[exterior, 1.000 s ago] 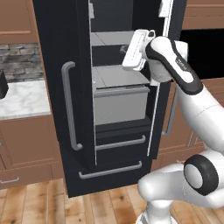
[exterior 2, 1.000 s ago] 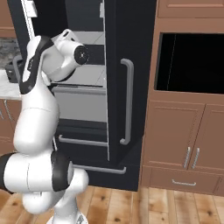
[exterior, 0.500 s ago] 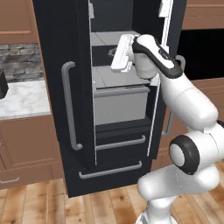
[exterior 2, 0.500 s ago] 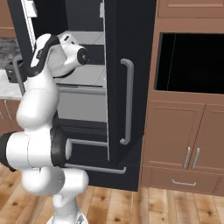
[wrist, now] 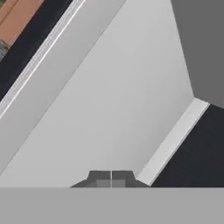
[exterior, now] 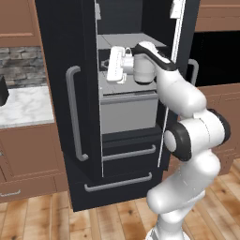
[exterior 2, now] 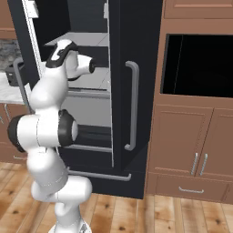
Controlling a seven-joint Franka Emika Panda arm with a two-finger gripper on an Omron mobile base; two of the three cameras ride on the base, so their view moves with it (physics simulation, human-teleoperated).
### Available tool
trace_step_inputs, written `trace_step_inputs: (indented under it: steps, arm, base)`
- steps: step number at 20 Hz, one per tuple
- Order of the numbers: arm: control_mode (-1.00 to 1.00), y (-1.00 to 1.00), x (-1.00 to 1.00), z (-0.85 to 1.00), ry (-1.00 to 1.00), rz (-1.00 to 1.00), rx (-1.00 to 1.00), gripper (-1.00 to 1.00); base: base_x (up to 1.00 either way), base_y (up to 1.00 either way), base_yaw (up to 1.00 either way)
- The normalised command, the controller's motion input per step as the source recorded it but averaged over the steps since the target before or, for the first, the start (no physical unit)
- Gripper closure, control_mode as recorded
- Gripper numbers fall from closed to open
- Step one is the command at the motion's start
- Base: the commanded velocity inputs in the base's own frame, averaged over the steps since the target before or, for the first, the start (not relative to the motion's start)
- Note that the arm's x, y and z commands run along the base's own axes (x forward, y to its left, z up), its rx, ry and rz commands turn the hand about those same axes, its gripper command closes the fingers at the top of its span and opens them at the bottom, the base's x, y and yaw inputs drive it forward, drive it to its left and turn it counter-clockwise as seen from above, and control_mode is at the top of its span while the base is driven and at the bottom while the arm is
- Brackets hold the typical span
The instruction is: Place one of the steaks on the plate and the other in the bowl. Then place the bowl in the fridge.
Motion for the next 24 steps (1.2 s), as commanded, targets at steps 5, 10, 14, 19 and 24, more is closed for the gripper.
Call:
trace_step_inputs:
  steps: [5,10,14,19,24]
  arm:
    - [-1.0,0.66,0.62,-0.27,0.0,0.15,0.0,1.0]
    - [-1.0,0.33,0.59,-0.05,0.0,0.08,0.0,1.0]
    - [-1.0,0.94,0.04,-0.11,0.0,0.12,0.0,1.0]
    - [-1.0,1.0,-0.07,-0.15,0.0,0.15,0.0,1.0]
    - [-1.0,1.0,-0.23,-0.3,0.0,0.11,-0.01,1.0]
  base:
    - [0.0,0.0,0.0]
    - [0.0,0.0,0.0]
    - [0.0,0.0,0.0]
    - [0.0,0.0,0.0]
    - [0.0,0.0,0.0]
